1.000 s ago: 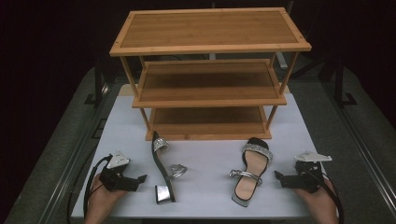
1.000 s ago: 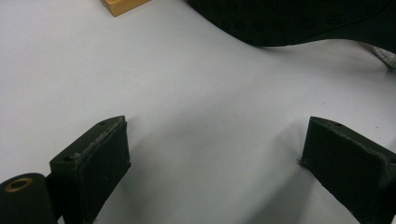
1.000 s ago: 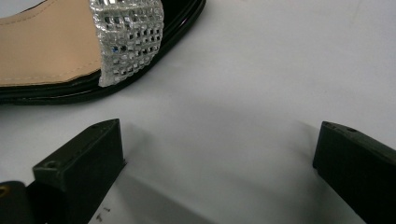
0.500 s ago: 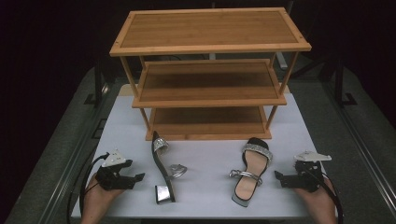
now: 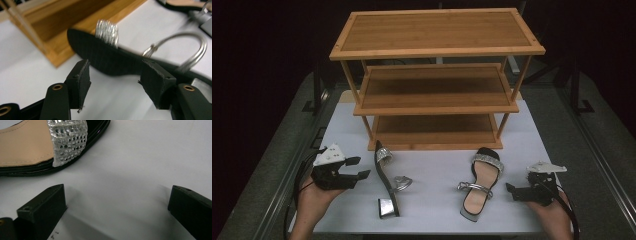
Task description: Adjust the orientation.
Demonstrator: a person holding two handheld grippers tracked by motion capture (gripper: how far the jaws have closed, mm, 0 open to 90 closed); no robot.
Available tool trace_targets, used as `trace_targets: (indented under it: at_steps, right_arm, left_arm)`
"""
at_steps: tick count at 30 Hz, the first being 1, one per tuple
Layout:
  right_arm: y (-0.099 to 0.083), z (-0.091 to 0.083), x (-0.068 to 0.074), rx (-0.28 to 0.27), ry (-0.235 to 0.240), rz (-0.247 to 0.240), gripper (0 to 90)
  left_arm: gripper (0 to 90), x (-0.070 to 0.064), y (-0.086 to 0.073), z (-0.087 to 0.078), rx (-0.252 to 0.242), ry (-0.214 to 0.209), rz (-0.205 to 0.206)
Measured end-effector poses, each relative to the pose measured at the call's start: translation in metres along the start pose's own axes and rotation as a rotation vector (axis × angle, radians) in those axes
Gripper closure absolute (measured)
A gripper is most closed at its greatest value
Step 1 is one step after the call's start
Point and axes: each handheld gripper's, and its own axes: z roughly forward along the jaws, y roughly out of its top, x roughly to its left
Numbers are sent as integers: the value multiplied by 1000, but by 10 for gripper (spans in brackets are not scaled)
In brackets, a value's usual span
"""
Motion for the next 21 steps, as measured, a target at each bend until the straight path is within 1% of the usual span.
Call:
trace_targets:
  at_steps: [1, 2, 3, 4, 5, 7, 9, 12, 13, 14, 17, 19, 20, 21]
  right_arm:
    - [0, 0, 0, -1, -2, -1, 7]
    - [0, 0, 0, -1, -2, 0, 7]
    - [0, 0, 0, -1, -2, 1, 7]
    - [0, 0, 0, -1, -2, 0, 7]
    - [0, 0, 0, -1, -2, 0, 7]
    - [0, 0, 0, -1, -2, 0, 6]
    - [0, 0, 0, -1, -3, 0, 6]
    - [0, 0, 0, -1, -4, 0, 6]
    - [0, 0, 0, -1, -4, 0, 6]
    - [0, 0, 0, -1, -3, 0, 6]
    - [0, 0, 0, -1, -4, 0, 6]
    - [0, 0, 0, -1, -3, 0, 6]
    - [0, 0, 0, 0, -3, 0, 6]
    - [0, 0, 0, 0, -3, 0, 6]
  left_arm:
    - [401, 1, 5, 1, 3, -3, -1]
    - [402, 3, 12, 5, -4, -9, 5]
    - [404, 3, 12, 5, -4, -9, 5]
    - [405, 4, 19, 9, 2, -21, 14]
    - [405, 4, 19, 9, 2, -21, 14]
    - [407, 5, 27, 15, 6, -26, 30]
    - [413, 6, 31, 22, 8, -31, 34]
    - [431, 10, 36, 38, 27, -40, 39]
    - [432, 10, 36, 38, 27, -40, 39]
    - [432, 10, 38, 43, 33, -42, 45]
    - [468, 9, 39, 53, 61, -35, 70]
    - [514, 8, 38, 57, 81, -15, 89]
    - [565, 8, 36, 58, 89, 0, 107]
    - [565, 8, 35, 58, 79, 14, 119]
